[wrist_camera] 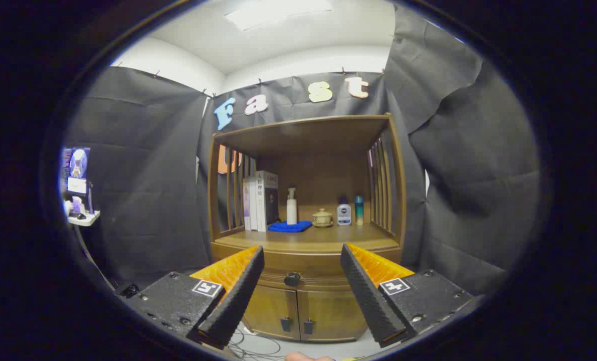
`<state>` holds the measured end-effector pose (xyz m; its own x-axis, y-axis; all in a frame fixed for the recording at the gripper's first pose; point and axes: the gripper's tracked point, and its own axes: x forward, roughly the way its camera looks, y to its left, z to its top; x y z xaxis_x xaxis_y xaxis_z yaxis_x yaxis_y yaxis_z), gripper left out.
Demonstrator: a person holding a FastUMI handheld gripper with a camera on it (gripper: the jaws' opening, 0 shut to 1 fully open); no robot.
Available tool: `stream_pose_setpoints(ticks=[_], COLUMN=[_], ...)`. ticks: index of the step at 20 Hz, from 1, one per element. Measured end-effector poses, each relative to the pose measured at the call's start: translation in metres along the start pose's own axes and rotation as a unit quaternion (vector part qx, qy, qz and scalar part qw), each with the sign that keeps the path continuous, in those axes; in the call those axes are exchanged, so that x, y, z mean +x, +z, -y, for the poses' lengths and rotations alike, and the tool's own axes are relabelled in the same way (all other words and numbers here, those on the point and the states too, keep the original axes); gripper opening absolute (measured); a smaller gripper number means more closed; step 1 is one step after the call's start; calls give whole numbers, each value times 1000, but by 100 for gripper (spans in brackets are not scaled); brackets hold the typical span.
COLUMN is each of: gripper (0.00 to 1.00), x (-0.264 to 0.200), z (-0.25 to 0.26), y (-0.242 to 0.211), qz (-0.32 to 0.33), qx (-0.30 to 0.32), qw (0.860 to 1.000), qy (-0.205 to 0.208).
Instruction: Pull open the drawer, take out the items inside it, and place them on the countertop above the cabinet.
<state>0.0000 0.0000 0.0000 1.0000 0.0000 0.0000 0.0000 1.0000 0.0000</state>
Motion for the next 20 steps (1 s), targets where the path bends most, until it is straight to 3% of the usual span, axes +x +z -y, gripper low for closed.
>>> stream_pose_setpoints(ticks=[20], gripper=[99], x=[39], z=[3], y=[-49], qz=[-39], qx=[20], qw=[999], qy=[-28])
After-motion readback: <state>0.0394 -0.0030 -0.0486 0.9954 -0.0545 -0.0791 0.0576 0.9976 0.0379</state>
